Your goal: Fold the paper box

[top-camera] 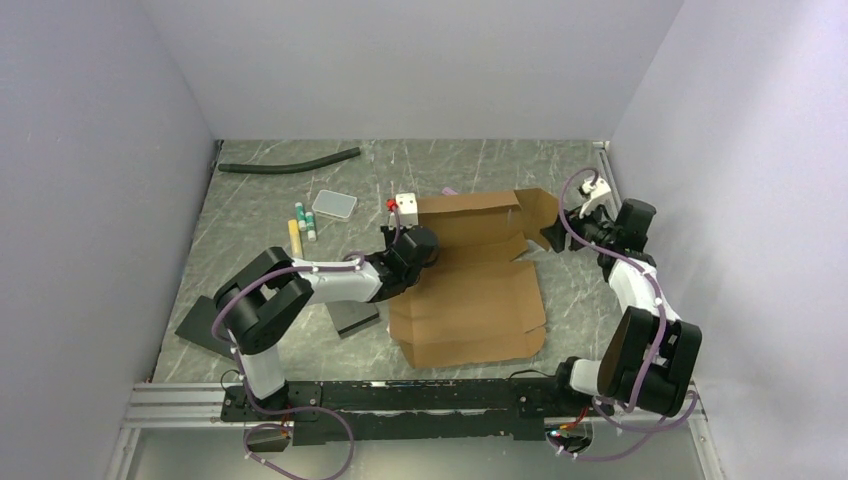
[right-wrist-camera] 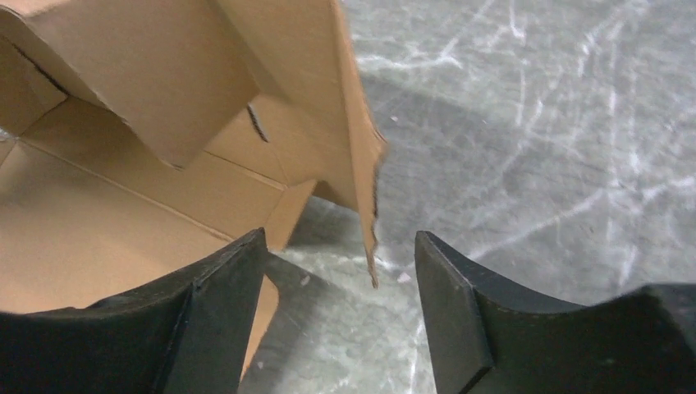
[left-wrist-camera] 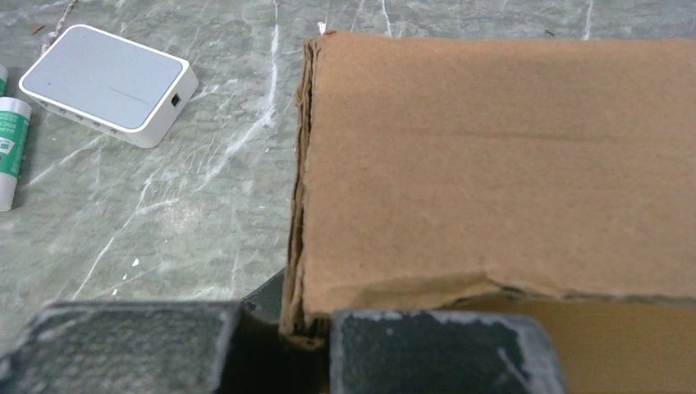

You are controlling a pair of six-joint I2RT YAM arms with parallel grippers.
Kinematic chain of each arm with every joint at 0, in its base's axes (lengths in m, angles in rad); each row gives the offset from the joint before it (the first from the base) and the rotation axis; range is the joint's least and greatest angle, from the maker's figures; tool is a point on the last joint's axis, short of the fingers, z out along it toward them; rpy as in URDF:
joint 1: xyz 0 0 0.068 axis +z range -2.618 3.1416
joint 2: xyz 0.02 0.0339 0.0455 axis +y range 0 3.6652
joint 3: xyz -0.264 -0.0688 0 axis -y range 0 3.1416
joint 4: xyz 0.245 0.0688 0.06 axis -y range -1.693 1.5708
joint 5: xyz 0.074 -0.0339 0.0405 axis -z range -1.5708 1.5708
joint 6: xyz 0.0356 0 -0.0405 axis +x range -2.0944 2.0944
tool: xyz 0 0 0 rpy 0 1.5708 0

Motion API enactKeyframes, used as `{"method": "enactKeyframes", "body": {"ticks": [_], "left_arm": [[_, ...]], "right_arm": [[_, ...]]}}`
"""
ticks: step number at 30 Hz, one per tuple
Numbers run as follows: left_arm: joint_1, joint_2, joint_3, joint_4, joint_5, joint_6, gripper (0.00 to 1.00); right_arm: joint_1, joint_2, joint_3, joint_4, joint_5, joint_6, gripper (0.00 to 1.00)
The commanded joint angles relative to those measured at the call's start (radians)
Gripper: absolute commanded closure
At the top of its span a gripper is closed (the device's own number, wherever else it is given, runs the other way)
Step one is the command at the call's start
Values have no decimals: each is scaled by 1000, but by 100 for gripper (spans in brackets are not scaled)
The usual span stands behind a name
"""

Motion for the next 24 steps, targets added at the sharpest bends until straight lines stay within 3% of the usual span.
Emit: {"method": "enactKeyframes", "body": {"ticks": [1, 4, 8, 9, 13, 19, 24], "left_arm": [[-9, -19, 34, -133, -11, -67, 100], [-19, -16, 57, -176, -18, -85, 100], [-27, -24, 73, -207, -20, -97, 100], [-28, -27, 76, -213, -15, -100, 100], [-30, -38, 96, -255, 3, -120, 89], [-30, -115, 73, -290, 112, -106, 49], [-30, -241, 7, -315, 240, -48, 29]], "right_arm": [[65, 16, 54, 148, -60, -68, 36], [103, 51, 70, 181, -32, -75, 57], [125, 66, 75, 178, 19, -88, 97], [125, 53, 51, 196, 39, -89, 100], [125, 8, 1, 249, 101, -78, 100], [123, -16, -25, 277, 137, -66, 100], [123, -21, -34, 283, 139, -67, 100]]}}
